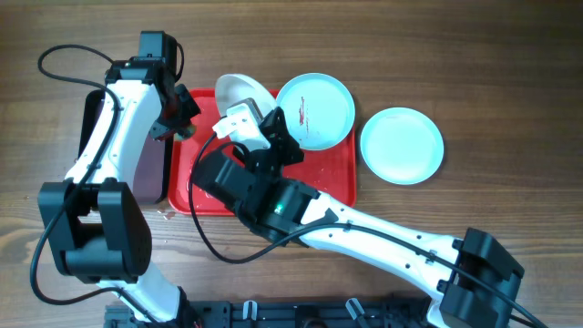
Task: Clean dirty plates on tray and stack at the side
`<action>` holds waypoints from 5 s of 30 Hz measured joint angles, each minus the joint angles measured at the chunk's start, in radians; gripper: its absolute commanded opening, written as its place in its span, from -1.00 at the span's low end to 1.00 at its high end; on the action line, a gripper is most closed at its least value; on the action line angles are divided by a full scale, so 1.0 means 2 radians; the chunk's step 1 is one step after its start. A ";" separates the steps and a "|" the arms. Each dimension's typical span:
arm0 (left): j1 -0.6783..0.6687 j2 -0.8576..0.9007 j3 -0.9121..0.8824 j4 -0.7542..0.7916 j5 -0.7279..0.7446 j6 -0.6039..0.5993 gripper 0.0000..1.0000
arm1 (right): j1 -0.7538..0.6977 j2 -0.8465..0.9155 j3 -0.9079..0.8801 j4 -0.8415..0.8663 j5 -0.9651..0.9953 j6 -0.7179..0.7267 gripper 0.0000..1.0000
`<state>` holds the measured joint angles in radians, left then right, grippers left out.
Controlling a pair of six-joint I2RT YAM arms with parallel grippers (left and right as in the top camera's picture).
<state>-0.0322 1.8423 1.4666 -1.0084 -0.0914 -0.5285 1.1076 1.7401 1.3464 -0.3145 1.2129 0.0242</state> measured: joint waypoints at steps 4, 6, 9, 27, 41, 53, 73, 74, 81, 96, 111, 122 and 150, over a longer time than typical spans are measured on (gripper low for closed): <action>0.000 0.000 0.000 0.000 0.005 0.000 -0.92 | 0.000 0.001 -0.001 0.063 0.013 -0.070 -0.91; 0.000 0.000 0.000 0.000 0.006 0.000 -0.92 | 0.000 0.001 -0.001 0.072 0.018 -0.090 -0.91; 0.000 0.000 0.000 0.000 0.007 0.000 -0.92 | 0.000 0.001 -0.001 0.079 0.027 -0.113 -0.91; 0.000 0.000 -0.001 -0.001 0.007 0.000 -0.92 | -0.077 0.013 -0.014 -0.092 -0.314 0.169 -0.91; 0.000 0.000 -0.001 -0.002 0.007 0.000 -0.92 | -0.133 0.114 -0.016 -0.052 -0.563 0.233 -0.21; 0.000 0.000 -0.001 -0.002 0.019 0.000 -0.92 | -0.169 0.153 -0.016 0.056 -0.621 0.101 -0.06; 0.000 0.000 -0.001 -0.002 0.019 0.000 -0.92 | -0.169 0.170 0.004 0.061 -0.596 -0.009 0.02; 0.000 0.000 -0.001 -0.002 0.019 0.000 -0.92 | -0.169 0.170 0.004 0.061 -0.593 -0.020 0.02; 0.000 0.000 -0.001 -0.002 0.019 0.000 -0.92 | -0.172 0.171 0.004 0.068 -0.581 -0.051 0.01; 0.000 0.000 -0.001 -0.002 0.019 0.000 -0.92 | -0.178 0.175 0.004 0.068 -0.580 -0.040 -0.29; 0.000 0.000 -0.001 -0.002 0.019 0.000 -0.92 | -0.180 0.191 0.006 0.057 -0.569 0.006 0.06; 0.000 0.000 -0.001 -0.002 0.019 0.000 -0.92 | -0.192 0.193 0.006 0.056 -0.588 0.028 -0.17; -0.001 0.000 -0.001 -0.038 0.067 0.000 -0.92 | -0.206 0.128 0.019 -0.106 -0.623 0.277 -0.31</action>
<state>-0.0338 1.8423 1.4651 -1.0836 0.0425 -0.5282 0.6964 1.9968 1.3849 -0.5266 -0.0330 0.5789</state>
